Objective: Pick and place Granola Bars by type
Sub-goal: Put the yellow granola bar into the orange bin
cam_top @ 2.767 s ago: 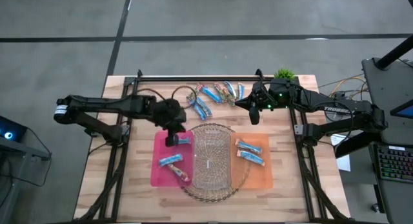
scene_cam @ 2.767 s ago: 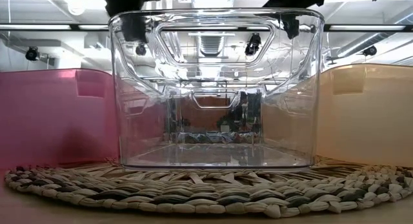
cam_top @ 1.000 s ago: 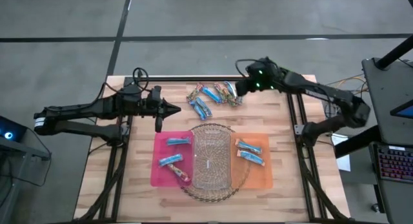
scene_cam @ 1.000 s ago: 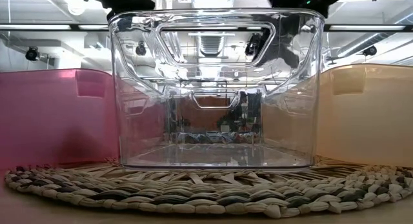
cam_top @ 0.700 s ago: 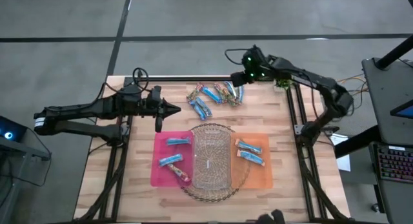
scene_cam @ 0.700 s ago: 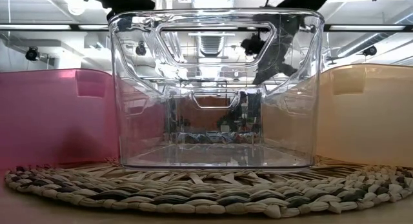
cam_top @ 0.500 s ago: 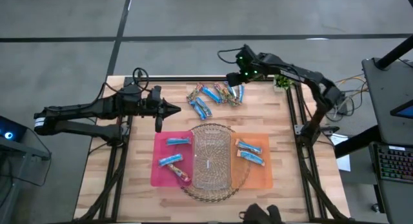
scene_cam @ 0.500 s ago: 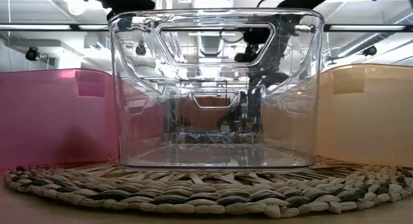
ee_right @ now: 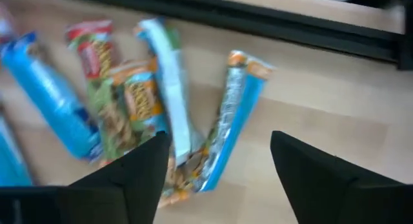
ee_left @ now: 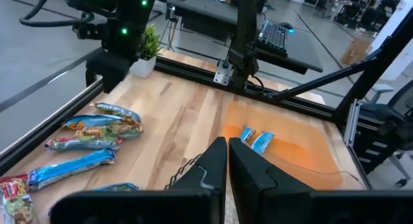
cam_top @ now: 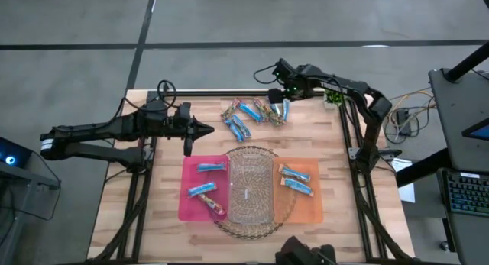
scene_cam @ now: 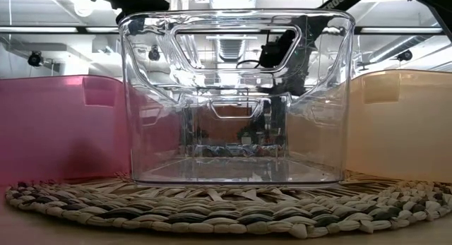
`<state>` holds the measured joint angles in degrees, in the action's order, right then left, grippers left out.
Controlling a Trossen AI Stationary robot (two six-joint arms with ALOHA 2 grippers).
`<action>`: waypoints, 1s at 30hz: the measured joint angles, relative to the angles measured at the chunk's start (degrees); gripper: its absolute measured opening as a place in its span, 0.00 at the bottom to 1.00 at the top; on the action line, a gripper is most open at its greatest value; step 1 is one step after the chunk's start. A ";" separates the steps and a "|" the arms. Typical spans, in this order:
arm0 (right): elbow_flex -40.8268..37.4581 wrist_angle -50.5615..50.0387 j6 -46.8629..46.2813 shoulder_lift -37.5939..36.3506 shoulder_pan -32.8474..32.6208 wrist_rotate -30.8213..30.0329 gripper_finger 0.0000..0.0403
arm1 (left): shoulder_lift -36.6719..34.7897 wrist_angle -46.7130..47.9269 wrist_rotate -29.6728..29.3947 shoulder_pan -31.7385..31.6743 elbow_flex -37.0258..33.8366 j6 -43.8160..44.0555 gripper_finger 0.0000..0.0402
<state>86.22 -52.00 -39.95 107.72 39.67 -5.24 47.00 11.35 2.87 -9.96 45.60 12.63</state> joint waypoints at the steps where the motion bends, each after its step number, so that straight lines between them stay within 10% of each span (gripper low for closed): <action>1: -0.01 0.05 -1.42 -0.01 0.05 -0.71 0.66 | 0.00 0.02 0.00 0.00 0.00 0.26 0.00; 30: -1.93 1.87 -10.29 9.78 0.10 -0.32 0.58 | 0.00 0.09 0.02 -0.07 0.00 3.15 0.00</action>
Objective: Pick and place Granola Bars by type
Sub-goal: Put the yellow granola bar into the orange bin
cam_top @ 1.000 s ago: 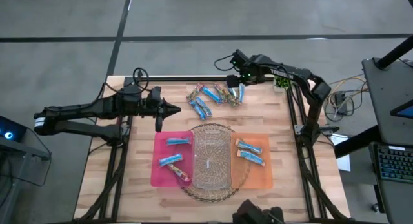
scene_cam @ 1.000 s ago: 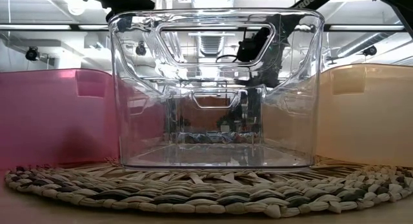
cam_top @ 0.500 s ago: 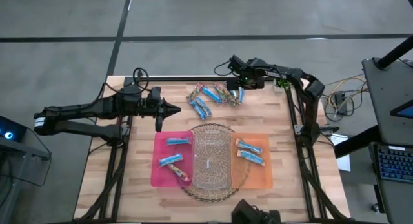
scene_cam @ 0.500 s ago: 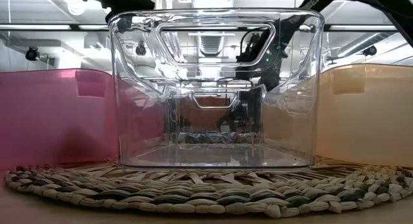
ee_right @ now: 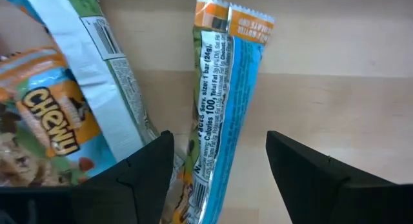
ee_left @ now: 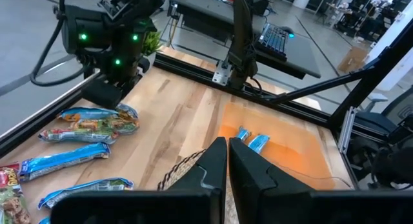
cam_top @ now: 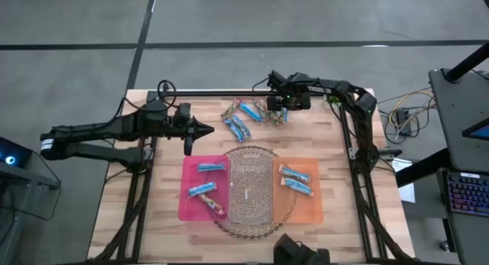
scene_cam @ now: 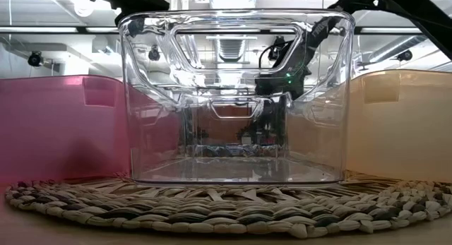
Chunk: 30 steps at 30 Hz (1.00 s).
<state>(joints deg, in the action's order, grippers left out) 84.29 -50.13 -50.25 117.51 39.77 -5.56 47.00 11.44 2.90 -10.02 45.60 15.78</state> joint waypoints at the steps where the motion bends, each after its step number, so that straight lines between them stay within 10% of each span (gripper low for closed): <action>1: 0.00 0.07 -0.25 0.32 0.00 0.00 0.58 | 0.00 0.01 0.00 0.00 0.00 0.28 0.00; 11: 0.07 0.14 -0.96 2.45 0.03 1.86 0.52 | 0.00 0.02 0.01 0.01 0.00 0.78 0.00; 30: -0.20 -0.17 -0.27 -0.17 -0.16 2.91 0.10 | 0.00 0.00 0.02 0.07 0.00 1.22 0.00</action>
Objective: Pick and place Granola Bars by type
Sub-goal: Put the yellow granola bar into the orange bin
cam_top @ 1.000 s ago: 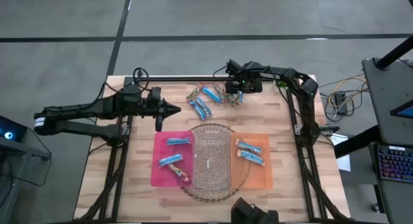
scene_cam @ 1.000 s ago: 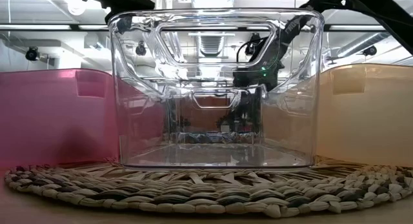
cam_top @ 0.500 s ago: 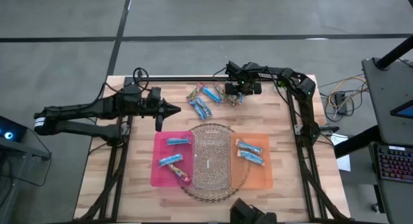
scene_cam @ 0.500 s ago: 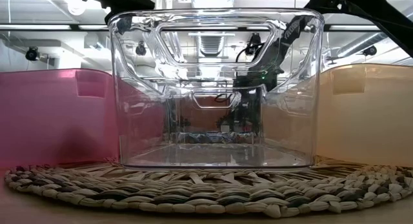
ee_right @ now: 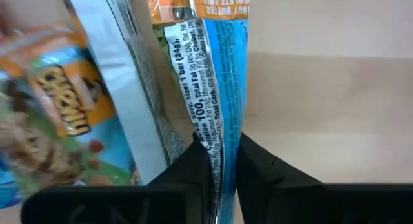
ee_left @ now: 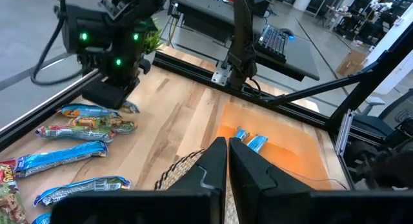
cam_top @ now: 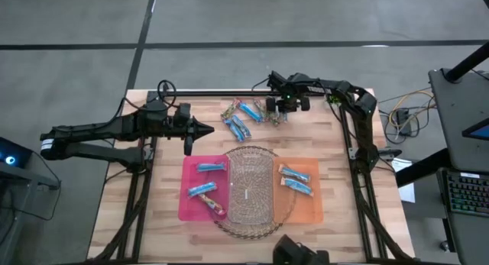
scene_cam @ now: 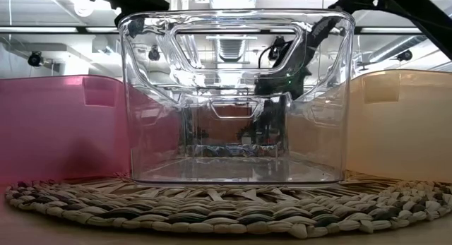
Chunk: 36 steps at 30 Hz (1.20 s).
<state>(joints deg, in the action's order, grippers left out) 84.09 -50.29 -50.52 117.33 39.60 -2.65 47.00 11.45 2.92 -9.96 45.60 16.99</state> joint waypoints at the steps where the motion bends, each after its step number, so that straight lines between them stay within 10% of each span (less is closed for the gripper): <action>1: 0.00 -0.02 0.24 -0.59 0.02 -0.13 0.10 | 0.00 0.00 0.00 0.00 0.00 0.00 0.00; 14: 0.00 -1.75 10.22 -14.30 -2.62 -0.53 0.09 | -0.07 -0.37 0.00 -0.02 0.00 -0.10 0.00; 36: 0.00 -1.85 11.27 -31.71 -28.79 0.12 0.09 | -0.07 -0.29 0.00 -0.07 0.00 -0.46 0.00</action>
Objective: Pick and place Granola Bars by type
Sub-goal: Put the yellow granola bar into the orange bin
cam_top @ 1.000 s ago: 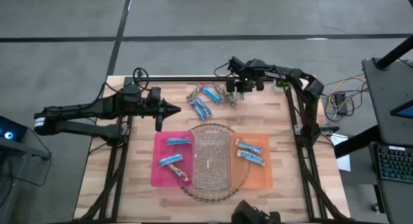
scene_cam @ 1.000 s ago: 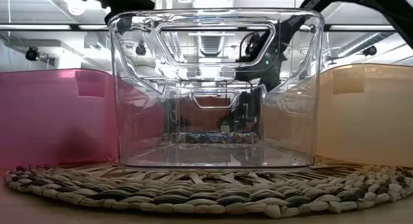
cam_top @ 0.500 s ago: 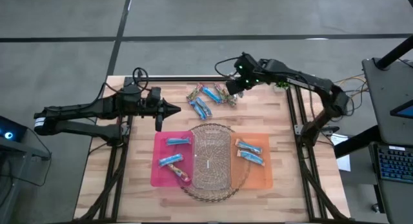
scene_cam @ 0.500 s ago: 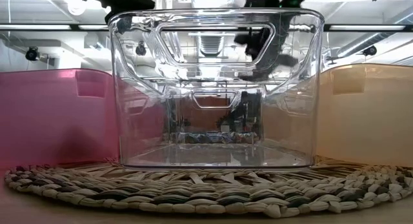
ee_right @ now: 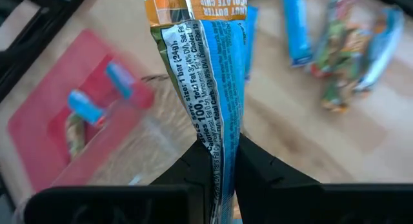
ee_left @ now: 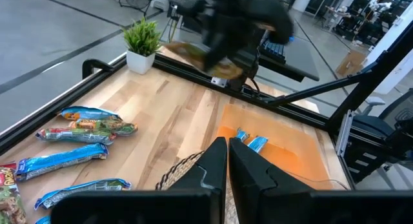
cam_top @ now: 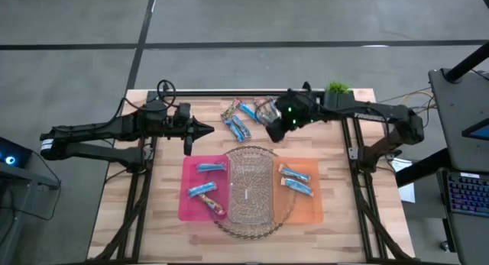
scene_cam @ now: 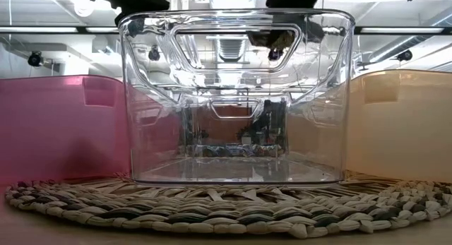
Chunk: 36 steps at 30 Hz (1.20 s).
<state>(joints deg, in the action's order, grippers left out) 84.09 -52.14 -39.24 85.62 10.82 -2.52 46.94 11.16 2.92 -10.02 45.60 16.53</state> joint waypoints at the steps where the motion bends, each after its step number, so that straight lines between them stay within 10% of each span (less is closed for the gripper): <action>1: 0.00 0.00 -0.68 -0.02 -1.19 0.00 0.09 | 0.00 0.00 0.02 0.00 0.00 0.00 0.00; 36: -1.83 -19.42 -4.03 -0.39 -29.10 10.07 0.10 | 0.00 0.46 0.76 0.07 0.00 -1.79 0.00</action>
<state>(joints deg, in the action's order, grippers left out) 82.26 -71.56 -43.27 85.23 -18.28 7.55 46.94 11.62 3.68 -9.96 45.60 14.75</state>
